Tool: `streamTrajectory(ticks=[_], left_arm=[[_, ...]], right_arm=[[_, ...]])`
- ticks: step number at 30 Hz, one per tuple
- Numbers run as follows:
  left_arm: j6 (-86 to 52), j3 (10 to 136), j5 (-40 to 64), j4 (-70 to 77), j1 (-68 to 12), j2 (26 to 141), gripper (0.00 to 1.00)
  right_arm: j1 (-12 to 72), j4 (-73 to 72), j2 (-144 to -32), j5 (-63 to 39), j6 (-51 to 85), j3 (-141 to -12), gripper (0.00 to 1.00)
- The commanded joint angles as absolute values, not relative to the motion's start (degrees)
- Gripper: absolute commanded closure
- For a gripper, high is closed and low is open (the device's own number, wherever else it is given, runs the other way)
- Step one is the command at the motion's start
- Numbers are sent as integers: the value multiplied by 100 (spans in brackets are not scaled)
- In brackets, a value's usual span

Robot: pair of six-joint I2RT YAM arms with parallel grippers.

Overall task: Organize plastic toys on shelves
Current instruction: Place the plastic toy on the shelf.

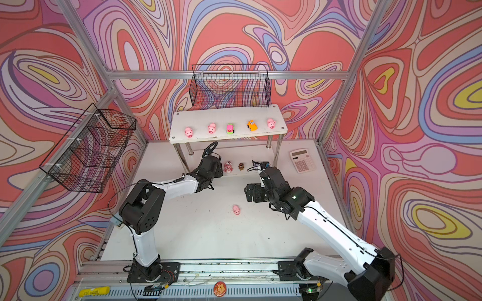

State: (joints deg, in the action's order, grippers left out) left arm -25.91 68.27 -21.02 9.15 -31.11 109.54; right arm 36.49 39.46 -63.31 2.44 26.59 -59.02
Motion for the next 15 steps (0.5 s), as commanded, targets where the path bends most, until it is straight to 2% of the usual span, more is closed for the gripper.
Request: streamTrajectory(ticks=[1,15], left_arm=[[-2677,6717,-2196,766,-3094,10680,30],[-2733,6615,-2399,494,-3286,10352,30]], right_arm=[[3646,3990,-6200,228,2649,-5996,2],[3647,4051,-5986,153,2671,-5978,2]])
